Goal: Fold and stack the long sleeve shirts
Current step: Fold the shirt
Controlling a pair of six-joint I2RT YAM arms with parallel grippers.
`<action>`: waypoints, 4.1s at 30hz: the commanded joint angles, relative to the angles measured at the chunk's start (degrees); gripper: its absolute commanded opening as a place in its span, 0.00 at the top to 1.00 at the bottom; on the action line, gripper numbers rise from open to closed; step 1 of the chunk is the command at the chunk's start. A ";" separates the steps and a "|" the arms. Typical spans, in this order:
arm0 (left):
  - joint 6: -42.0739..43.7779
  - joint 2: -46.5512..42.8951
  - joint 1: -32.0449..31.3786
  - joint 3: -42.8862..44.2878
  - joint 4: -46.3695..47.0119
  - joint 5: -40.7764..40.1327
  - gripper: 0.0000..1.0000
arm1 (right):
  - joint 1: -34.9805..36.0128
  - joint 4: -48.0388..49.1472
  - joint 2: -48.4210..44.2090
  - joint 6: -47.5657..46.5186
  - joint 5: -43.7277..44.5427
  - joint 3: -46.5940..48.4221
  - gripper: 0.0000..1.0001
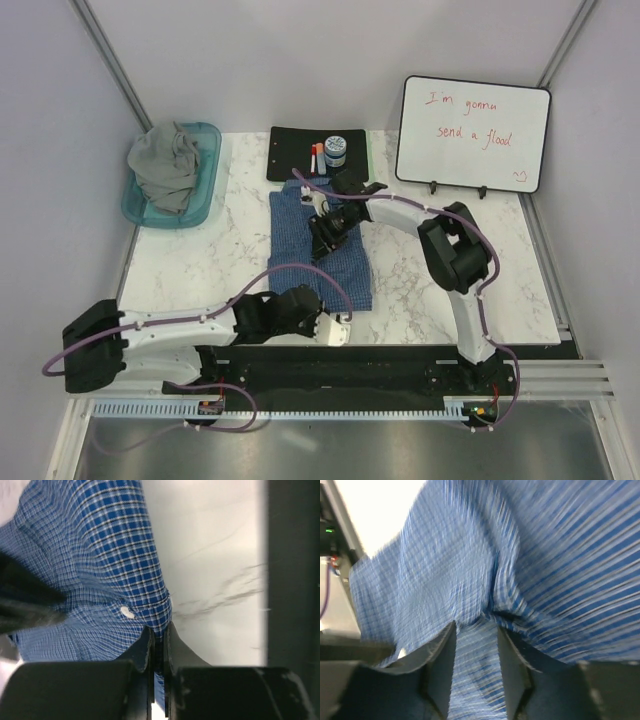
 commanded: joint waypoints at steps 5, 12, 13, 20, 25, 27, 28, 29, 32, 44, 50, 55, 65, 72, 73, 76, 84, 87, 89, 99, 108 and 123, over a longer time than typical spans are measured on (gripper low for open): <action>-19.90 -4.22 -6.51 20.30 -40.54 27.38 0.98 | -4.59 -9.93 -7.14 -7.72 3.75 12.27 0.49; -18.33 1.39 -5.47 35.33 -49.53 32.49 0.98 | -6.44 -13.02 -0.89 -12.66 6.57 16.25 0.51; -16.32 2.19 -3.89 38.13 -50.05 32.67 0.98 | -6.53 -12.84 0.24 -12.92 7.00 15.90 0.51; -2.16 10.01 8.76 46.07 -50.32 34.25 0.98 | -6.62 -10.55 4.46 -14.24 10.09 15.20 0.63; 4.69 18.96 19.22 52.03 -48.83 36.53 0.98 | -6.62 -11.96 6.49 -15.38 6.13 12.92 0.71; 8.74 21.00 22.73 53.62 -48.30 37.41 0.95 | -6.62 -12.31 6.58 -16.26 4.91 12.03 0.76; 10.05 22.14 23.71 54.68 -47.43 37.42 0.94 | -6.62 -12.40 6.58 -16.53 4.46 11.42 0.76; 12.68 24.24 24.59 55.30 -47.07 37.76 0.94 | -6.71 -12.92 6.49 -17.14 4.11 11.33 0.77; 15.86 29.50 27.49 58.02 -45.76 38.12 0.94 | -6.62 -13.63 6.41 -18.11 2.44 11.33 0.80; 21.67 41.22 32.86 62.42 -38.20 37.51 0.90 | -6.71 -15.12 7.20 -20.48 0.24 12.12 0.83; 17.73 41.67 34.35 64.09 -35.91 37.85 0.70 | -8.98 -15.21 6.76 -16.36 3.75 17.20 0.63; 4.48 36.66 41.20 65.06 -36.34 41.37 0.50 | -16.19 -15.56 2.29 -10.74 6.31 24.06 0.40; -29.46 28.22 53.69 46.01 -26.52 45.51 0.41 | -22.09 -10.49 -16.52 6.31 1.84 -2.70 0.20; -39.32 27.59 53.86 35.09 -14.29 42.17 0.42 | -20.86 -0.89 -20.32 10.98 0.77 -19.34 0.12; -40.81 27.95 53.95 34.74 -13.41 41.99 0.43 | -20.51 -0.89 -19.96 10.63 0.86 -20.22 0.14; -43.18 28.04 53.95 32.11 -10.61 42.24 0.44 | -19.45 -0.28 -20.14 9.84 0.68 -22.23 0.18; -47.32 28.74 53.87 28.14 -6.47 44.36 0.56 | -16.64 1.40 -16.20 9.40 -1.16 -21.65 0.44; -48.63 26.82 53.78 27.62 -4.19 46.03 0.71 | -17.77 -2.98 -11.46 5.99 -2.66 -16.04 0.52; -49.08 25.32 53.60 27.35 -2.87 47.69 0.79 | -18.57 -5.63 -10.38 4.40 -3.27 -13.56 0.60; -51.36 31.46 52.90 30.25 -0.84 42.27 0.98 | -20.86 -10.02 0.76 0.52 -7.22 -2.40 0.92; -54.27 36.73 53.07 31.75 -3.12 31.97 0.98 | -20.86 -10.82 7.37 -0.88 -2.58 -0.28 1.00; -43.19 17.52 50.25 20.24 -17.45 49.27 0.54 | -11.02 -15.90 5.78 -16.52 21.13 7.44 0.85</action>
